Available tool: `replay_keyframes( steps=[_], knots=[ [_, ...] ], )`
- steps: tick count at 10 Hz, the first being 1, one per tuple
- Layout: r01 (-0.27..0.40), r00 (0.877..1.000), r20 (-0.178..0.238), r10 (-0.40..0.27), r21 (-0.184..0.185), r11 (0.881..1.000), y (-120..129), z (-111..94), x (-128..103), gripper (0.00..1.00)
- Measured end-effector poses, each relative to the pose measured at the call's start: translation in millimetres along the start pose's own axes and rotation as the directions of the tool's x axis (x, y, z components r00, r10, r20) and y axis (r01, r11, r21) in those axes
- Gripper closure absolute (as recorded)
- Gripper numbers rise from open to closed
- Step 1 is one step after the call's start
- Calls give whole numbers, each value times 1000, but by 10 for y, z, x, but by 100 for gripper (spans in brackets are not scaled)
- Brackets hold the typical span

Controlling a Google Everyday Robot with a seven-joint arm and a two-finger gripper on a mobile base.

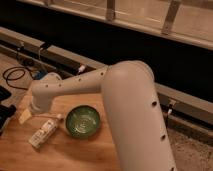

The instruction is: Place the bottle in the ceramic bowl

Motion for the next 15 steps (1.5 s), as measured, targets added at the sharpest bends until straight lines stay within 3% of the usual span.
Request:
replay_keyframes(
  steps=[1, 3, 5, 9, 15],
  knots=[
    [0, 1000, -9, 0, -17, 1000, -52, 38, -3, 20],
    [-2, 1000, -21, 3, 41, 999, -134, 107, 66, 20],
    [-13, 1000, 2, 13, 96, 995, -241, -1, 150, 20],
    [-76, 997, 19, 74, 166, 983, -534, -88, 412, 20],
    [-92, 995, -32, 100, 186, 978, -563, 210, 492, 20]
  ],
)
